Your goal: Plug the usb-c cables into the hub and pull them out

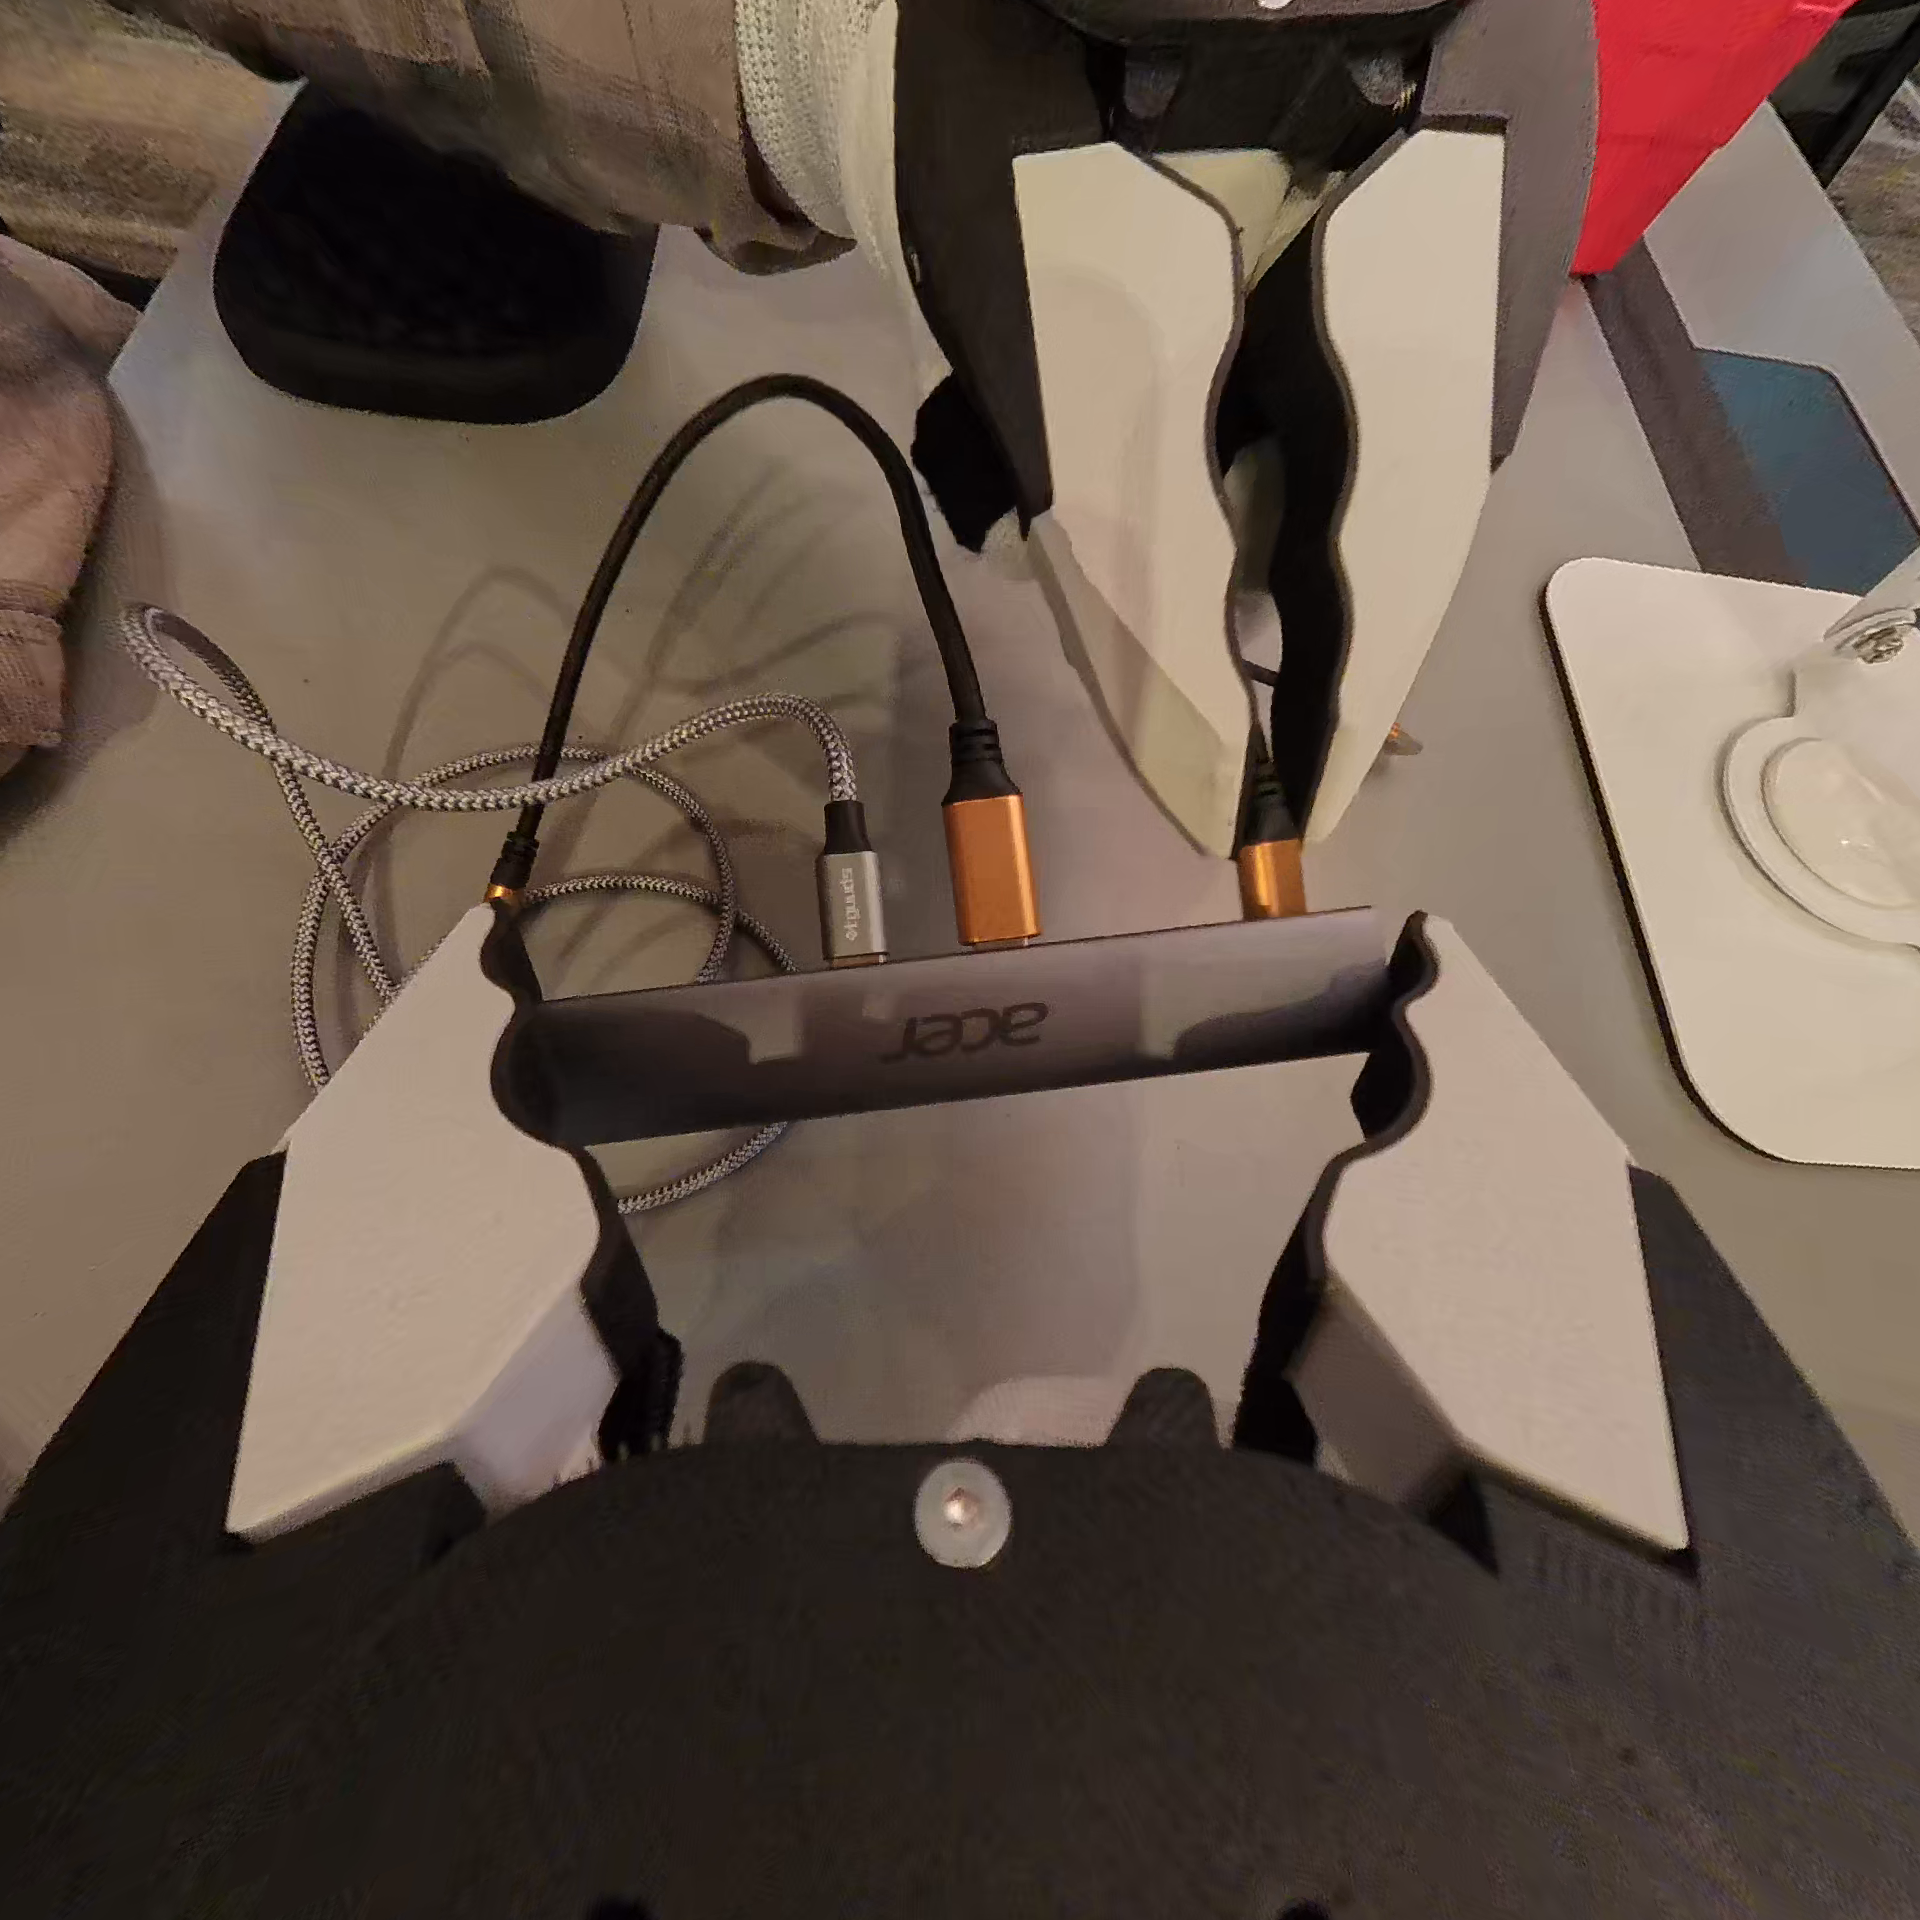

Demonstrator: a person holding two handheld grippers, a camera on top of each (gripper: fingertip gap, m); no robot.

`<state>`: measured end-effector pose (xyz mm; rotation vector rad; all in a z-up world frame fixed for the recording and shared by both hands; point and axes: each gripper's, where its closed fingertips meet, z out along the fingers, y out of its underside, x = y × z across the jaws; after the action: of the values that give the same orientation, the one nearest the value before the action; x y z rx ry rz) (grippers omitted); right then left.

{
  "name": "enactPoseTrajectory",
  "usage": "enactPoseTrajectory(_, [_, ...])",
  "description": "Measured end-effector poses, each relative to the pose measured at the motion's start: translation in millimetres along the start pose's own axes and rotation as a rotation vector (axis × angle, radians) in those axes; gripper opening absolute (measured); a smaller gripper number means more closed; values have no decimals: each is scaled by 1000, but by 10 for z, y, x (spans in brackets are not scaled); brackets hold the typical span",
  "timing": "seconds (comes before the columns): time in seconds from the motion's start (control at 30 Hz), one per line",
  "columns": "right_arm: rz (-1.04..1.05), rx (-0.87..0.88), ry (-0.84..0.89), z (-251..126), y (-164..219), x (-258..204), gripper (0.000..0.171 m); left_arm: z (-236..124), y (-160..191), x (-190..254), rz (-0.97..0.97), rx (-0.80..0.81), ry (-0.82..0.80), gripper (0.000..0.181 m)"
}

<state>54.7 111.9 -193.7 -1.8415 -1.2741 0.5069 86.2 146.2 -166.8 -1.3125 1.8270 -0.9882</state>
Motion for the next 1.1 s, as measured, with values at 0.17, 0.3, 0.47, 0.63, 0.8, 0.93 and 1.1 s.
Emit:
enactPoseTrajectory(0.17, [1,8,-23,-58,-68,-7,153,-72,-50,-16,17,2,0,10])
enactPoseTrajectory(0.3, [-8,-2,-24,-88,-132,37,153,-110,-84,-19,9,16,-1,10])
enactPoseTrajectory(0.47, [-9,42,-40,-81,-282,10,153,-35,32,63,-6,19,53,10])
enactPoseTrajectory(0.63, [-34,40,-34,7,-295,-9,153,31,-56,224,-109,110,161,11])
enactPoseTrajectory(0.8, [-80,-13,4,30,-216,43,153,13,-75,276,-224,155,225,10])
enactPoseTrajectory(0.93, [-190,-91,64,78,-136,86,158,17,-56,293,-256,157,249,10])
enactPoseTrajectory(1.1, [-267,-142,88,98,-81,114,160,31,-50,306,-270,150,272,10])
